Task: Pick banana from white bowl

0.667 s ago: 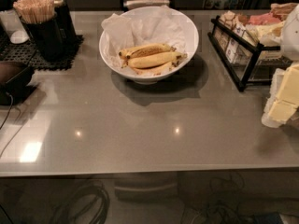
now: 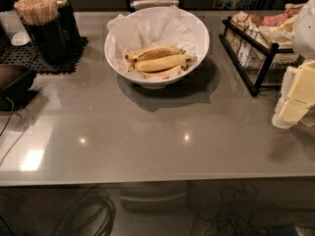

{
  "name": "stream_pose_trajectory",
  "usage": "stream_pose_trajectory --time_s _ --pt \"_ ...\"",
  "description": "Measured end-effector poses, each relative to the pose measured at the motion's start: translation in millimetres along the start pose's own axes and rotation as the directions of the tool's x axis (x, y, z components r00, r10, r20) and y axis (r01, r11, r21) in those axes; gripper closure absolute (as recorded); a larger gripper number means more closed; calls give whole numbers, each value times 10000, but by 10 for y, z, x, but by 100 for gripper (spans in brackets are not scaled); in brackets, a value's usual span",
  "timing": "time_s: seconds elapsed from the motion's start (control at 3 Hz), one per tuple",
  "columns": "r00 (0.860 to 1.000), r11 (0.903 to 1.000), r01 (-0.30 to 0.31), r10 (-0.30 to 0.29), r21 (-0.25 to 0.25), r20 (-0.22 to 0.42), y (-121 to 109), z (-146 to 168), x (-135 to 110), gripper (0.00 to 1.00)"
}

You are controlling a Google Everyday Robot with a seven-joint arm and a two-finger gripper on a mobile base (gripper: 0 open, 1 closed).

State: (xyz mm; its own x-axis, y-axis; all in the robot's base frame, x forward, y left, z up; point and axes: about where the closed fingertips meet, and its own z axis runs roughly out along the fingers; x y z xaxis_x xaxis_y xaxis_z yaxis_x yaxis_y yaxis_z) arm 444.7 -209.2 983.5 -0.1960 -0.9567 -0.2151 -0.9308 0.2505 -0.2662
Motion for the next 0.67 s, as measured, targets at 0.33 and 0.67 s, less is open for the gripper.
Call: stream_pose_trajectory --time_s 0.33,0.67 --pt "9941 9969 777 -766 -118 770 -199 26 -404 0" --pt "9800 9898 1368 -1295 -394 1508 -414 130 -889 0"
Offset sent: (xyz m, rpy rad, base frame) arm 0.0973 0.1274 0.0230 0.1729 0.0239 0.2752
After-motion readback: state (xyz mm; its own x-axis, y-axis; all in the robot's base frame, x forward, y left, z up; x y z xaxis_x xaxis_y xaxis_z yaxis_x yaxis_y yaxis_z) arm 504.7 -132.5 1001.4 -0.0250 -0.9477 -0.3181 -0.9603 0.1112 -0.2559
